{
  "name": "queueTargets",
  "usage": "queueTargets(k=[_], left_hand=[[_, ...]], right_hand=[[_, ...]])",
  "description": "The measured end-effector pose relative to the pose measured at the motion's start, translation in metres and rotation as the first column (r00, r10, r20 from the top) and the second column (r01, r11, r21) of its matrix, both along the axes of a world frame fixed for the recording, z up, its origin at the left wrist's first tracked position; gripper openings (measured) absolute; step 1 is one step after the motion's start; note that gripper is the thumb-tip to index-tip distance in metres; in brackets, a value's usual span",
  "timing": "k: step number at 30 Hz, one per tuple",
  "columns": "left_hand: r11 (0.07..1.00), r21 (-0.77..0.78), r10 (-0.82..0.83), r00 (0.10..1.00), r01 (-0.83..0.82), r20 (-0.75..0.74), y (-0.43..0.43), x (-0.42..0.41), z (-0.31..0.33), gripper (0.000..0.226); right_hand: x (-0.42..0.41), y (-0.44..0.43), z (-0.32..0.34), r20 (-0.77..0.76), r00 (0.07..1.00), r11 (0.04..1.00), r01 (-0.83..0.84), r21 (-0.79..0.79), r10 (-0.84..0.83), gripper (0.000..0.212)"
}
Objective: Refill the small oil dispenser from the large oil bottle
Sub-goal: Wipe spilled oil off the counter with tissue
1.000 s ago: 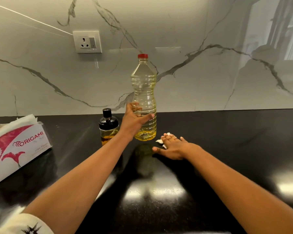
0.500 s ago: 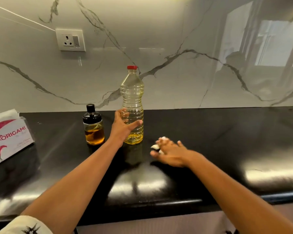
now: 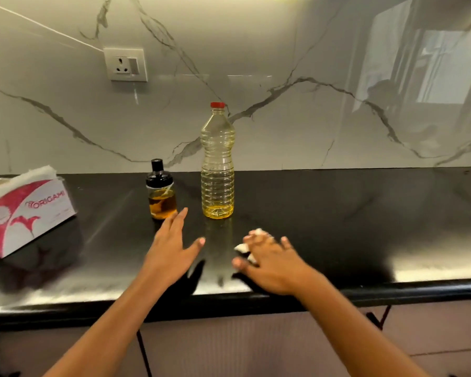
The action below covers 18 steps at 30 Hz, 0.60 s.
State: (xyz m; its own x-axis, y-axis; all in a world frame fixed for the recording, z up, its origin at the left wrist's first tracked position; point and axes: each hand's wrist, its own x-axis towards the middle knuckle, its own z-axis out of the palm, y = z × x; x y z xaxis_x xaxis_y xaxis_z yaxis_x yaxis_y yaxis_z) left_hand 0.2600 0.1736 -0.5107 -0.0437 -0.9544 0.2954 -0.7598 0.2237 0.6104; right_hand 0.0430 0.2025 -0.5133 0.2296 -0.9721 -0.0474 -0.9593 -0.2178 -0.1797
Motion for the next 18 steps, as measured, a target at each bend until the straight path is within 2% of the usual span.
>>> queueTargets(k=[2,3,4,6,8,9,11,13,15,17,18], left_hand=[[0.987,-0.129,0.121,0.965,-0.092,0.235,0.019,0.032,-0.011,0.070],[0.973,-0.190,0.183,0.935,-0.129,0.303,0.024,0.049,-0.015,0.066],[0.960,-0.224,0.239,0.916,-0.171,0.323,0.029,0.068,-0.019,0.062],[0.931,-0.260,0.331,0.894,-0.257,0.303,0.036,0.102,-0.022,0.054],[0.909,-0.287,0.379,0.886,-0.303,0.266,0.040,0.124,-0.021,0.047],[0.902,-0.292,0.391,0.888,-0.318,0.241,0.042,0.129,-0.021,0.044],[0.894,-0.296,0.408,0.883,-0.336,0.231,0.044,0.130,-0.021,0.039],[0.891,-0.261,0.431,0.871,-0.371,0.235,0.044,0.128,-0.021,0.035],[0.889,-0.194,0.454,0.857,-0.415,0.243,0.044,0.130,-0.020,0.035],[0.886,-0.153,0.464,0.841,-0.438,0.277,0.042,0.131,-0.021,0.035],[0.885,-0.147,0.466,0.837,-0.442,0.286,0.042,0.131,-0.021,0.035]], right_hand=[[0.010,0.033,0.003,0.008,0.991,0.990,-0.134,0.034,0.134,0.069],[-0.001,0.041,0.006,0.022,0.990,0.989,-0.137,0.056,0.136,0.066],[-0.015,0.044,0.008,0.028,0.995,0.993,-0.093,0.076,0.091,0.063],[-0.043,0.037,0.009,-0.006,0.993,0.990,0.120,0.080,-0.120,0.065],[-0.041,0.020,0.008,-0.060,0.951,0.952,0.304,0.032,-0.302,0.077],[-0.022,0.009,0.004,-0.057,0.946,0.947,0.319,-0.024,-0.320,0.082],[0.042,-0.011,-0.002,-0.004,0.976,0.969,0.215,-0.123,-0.217,0.083],[0.120,-0.013,-0.006,0.015,1.000,0.989,-0.003,-0.148,0.005,0.081],[0.178,0.006,-0.005,0.014,0.974,0.968,-0.225,-0.116,0.228,0.075],[0.185,0.026,-0.005,0.013,0.935,0.933,-0.352,-0.075,0.354,0.069],[0.172,0.030,-0.005,0.023,0.933,0.932,-0.359,-0.060,0.360,0.067]])
